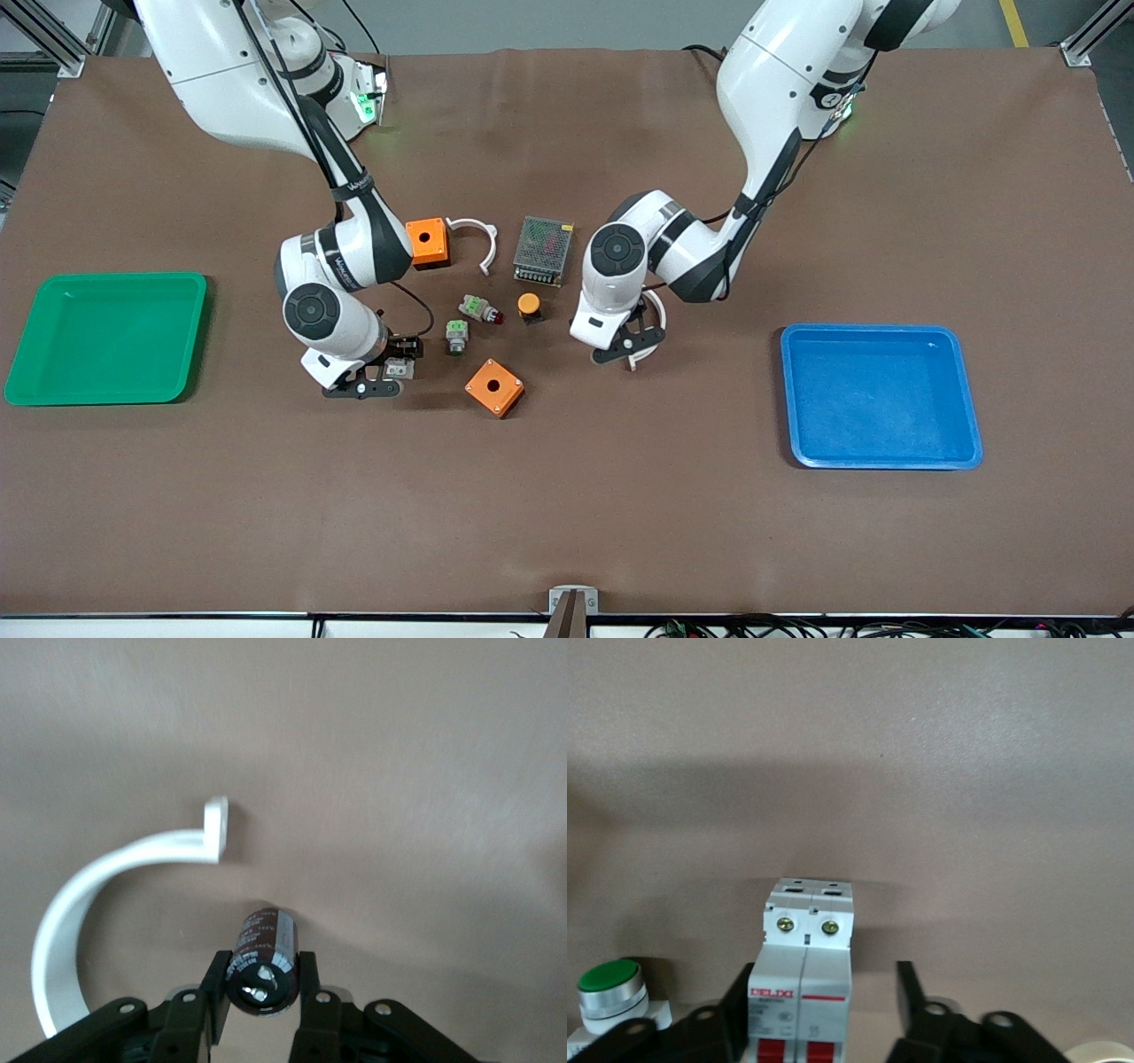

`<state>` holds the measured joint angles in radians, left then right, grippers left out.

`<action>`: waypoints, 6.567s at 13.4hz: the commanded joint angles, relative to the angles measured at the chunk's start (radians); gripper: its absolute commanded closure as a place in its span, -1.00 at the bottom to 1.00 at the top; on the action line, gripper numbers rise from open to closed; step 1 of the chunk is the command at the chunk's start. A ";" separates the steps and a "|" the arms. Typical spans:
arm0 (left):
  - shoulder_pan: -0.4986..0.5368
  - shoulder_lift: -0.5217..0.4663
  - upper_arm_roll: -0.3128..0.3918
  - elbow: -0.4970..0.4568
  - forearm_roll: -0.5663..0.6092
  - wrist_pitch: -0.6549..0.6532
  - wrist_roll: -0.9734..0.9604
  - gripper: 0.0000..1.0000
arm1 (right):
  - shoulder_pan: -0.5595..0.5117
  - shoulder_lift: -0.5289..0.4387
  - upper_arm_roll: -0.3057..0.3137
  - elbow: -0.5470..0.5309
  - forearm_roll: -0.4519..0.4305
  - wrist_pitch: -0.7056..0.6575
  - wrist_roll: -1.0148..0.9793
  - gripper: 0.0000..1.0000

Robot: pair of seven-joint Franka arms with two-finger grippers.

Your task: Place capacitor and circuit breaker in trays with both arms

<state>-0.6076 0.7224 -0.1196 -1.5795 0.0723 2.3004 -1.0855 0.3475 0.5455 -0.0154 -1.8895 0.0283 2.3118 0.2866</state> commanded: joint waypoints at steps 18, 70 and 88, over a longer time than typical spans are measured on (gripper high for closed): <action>0.531 -0.308 -0.002 -0.016 0.018 -0.300 0.906 1.00 | -0.695 -0.199 -0.005 0.240 -0.064 -0.486 -0.661 0.69; 0.548 -0.615 0.090 0.165 -0.085 -0.828 0.978 -1.00 | -0.352 -0.593 -0.020 0.277 0.021 -0.769 -0.188 -0.99; 0.579 -0.817 0.041 -0.124 -0.074 -0.658 0.975 -1.00 | -0.369 -0.584 -0.017 0.320 0.013 -0.759 -0.190 -0.99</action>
<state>-0.0248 0.0459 -0.0734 -1.5354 -0.0008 1.5713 -0.1041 -0.0105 -0.0416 -0.0384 -1.5867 0.0312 1.5592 0.0965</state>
